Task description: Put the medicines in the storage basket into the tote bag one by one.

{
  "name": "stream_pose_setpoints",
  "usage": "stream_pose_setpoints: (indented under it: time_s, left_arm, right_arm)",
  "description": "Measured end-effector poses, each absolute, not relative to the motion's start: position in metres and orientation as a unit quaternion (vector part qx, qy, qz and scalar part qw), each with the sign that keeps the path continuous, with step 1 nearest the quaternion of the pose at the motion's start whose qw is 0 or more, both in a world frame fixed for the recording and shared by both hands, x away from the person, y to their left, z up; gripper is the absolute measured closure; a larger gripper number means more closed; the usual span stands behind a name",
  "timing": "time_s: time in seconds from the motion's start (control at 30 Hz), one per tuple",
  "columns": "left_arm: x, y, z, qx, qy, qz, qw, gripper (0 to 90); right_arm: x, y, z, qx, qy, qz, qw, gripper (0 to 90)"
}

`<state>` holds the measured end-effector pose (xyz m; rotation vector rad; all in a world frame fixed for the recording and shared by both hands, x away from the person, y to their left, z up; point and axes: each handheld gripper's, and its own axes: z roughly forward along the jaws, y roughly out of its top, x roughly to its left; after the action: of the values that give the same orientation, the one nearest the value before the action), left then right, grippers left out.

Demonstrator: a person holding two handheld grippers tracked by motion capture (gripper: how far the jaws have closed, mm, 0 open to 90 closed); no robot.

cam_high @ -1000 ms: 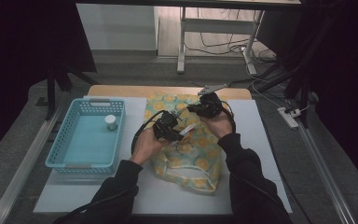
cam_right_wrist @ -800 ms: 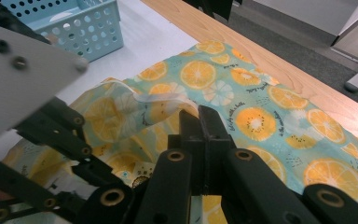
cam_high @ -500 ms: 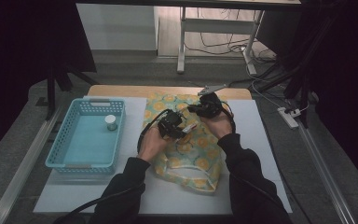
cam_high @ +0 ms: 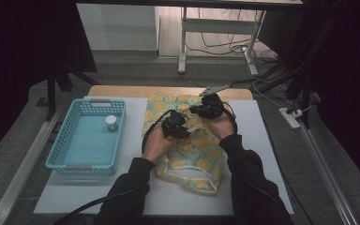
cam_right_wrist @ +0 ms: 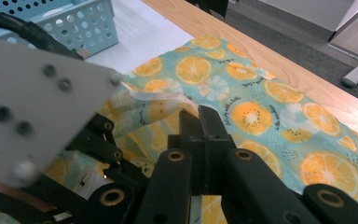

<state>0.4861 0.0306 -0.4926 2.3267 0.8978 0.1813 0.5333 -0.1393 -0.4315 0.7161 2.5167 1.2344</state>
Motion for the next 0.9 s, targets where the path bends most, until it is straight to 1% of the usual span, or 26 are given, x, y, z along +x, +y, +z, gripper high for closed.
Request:
stream_pose_setpoints:
  time_s: [0.1, 0.17, 0.37, 0.5, 0.63, 0.77, 0.9]
  left_arm:
    - [0.484, 0.034, -0.488, 0.877, 0.342, 0.057, 0.332, 63.2]
    - [0.482, 0.036, -0.485, 0.878, 0.340, 0.054, 0.333, 60.2]
    - [0.474, 0.044, -0.474, 0.875, 0.332, 0.031, 0.352, 57.4]
    - [0.468, 0.051, -0.466, 0.874, 0.323, 0.039, 0.361, 53.0]
    - [0.462, 0.062, -0.456, 0.865, 0.330, 0.042, 0.375, 45.5]
    - [0.459, 0.076, -0.446, 0.857, 0.339, 0.049, 0.385, 33.4]
    - [0.456, 0.094, -0.438, 0.841, 0.351, 0.043, 0.408, 26.6]
  right_arm:
    - [0.534, -0.140, -0.432, 0.248, 0.862, 0.424, 0.125, 90.0]
    - [0.534, -0.141, -0.432, 0.249, 0.861, 0.425, 0.125, 90.0]
    - [0.533, -0.140, -0.432, 0.246, 0.862, 0.425, 0.124, 90.0]
    - [0.533, -0.140, -0.432, 0.248, 0.862, 0.425, 0.123, 90.0]
    - [0.532, -0.141, -0.431, 0.247, 0.862, 0.426, 0.122, 90.0]
    - [0.531, -0.141, -0.430, 0.247, 0.862, 0.427, 0.121, 90.0]
    - [0.531, -0.140, -0.430, 0.244, 0.862, 0.427, 0.121, 90.0]
